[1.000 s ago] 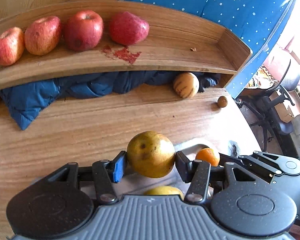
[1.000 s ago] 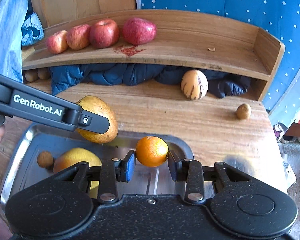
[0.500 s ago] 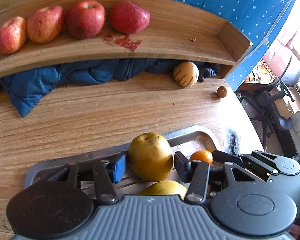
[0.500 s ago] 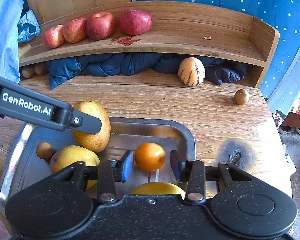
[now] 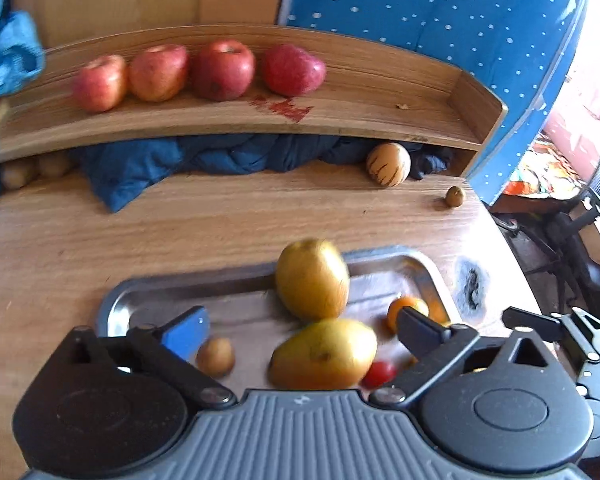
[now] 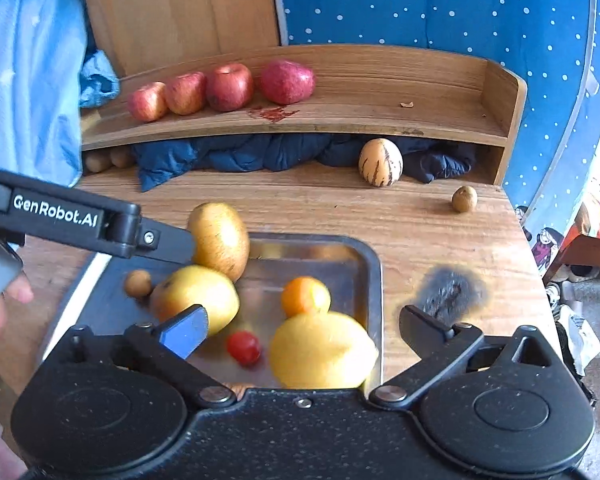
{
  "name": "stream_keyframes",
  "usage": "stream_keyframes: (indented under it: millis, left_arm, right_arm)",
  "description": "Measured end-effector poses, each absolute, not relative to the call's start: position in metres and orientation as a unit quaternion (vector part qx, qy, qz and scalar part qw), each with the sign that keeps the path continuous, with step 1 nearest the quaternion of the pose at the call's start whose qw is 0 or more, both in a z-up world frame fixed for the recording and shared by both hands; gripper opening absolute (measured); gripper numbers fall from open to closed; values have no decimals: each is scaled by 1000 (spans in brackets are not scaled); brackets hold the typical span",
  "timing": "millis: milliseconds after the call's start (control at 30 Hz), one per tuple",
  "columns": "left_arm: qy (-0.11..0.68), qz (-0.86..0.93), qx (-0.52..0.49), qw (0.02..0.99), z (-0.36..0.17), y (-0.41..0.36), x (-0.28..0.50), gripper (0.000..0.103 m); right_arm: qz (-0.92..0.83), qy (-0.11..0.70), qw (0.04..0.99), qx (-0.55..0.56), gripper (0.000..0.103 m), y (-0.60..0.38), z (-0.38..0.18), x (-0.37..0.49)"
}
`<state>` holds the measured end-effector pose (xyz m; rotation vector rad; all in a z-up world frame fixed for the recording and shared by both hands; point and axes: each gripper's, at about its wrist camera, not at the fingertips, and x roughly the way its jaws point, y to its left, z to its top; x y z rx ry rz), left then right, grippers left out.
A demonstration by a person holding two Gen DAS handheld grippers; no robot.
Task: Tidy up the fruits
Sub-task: 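Carry the pear and mandarin onto the tray and open both tools, then move both open tools back toward the pepino and kiwi under the shelf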
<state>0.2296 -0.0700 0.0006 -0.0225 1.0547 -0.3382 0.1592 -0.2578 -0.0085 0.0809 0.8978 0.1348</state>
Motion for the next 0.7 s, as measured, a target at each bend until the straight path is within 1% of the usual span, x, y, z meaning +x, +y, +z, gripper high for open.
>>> stream_keyframes:
  millis: [167, 367, 700]
  left_arm:
    - [522, -120, -20, 844, 0, -62, 195, 102]
    - [523, -92, -22, 847, 1, -55, 152, 102]
    - [534, -90, -2, 841, 6, -60, 114, 102]
  right_arm:
    - [77, 427, 900, 30, 102, -258, -3, 133]
    - [91, 423, 901, 25, 102, -255, 0, 103]
    - [88, 426, 900, 28, 102, -264, 7, 68]
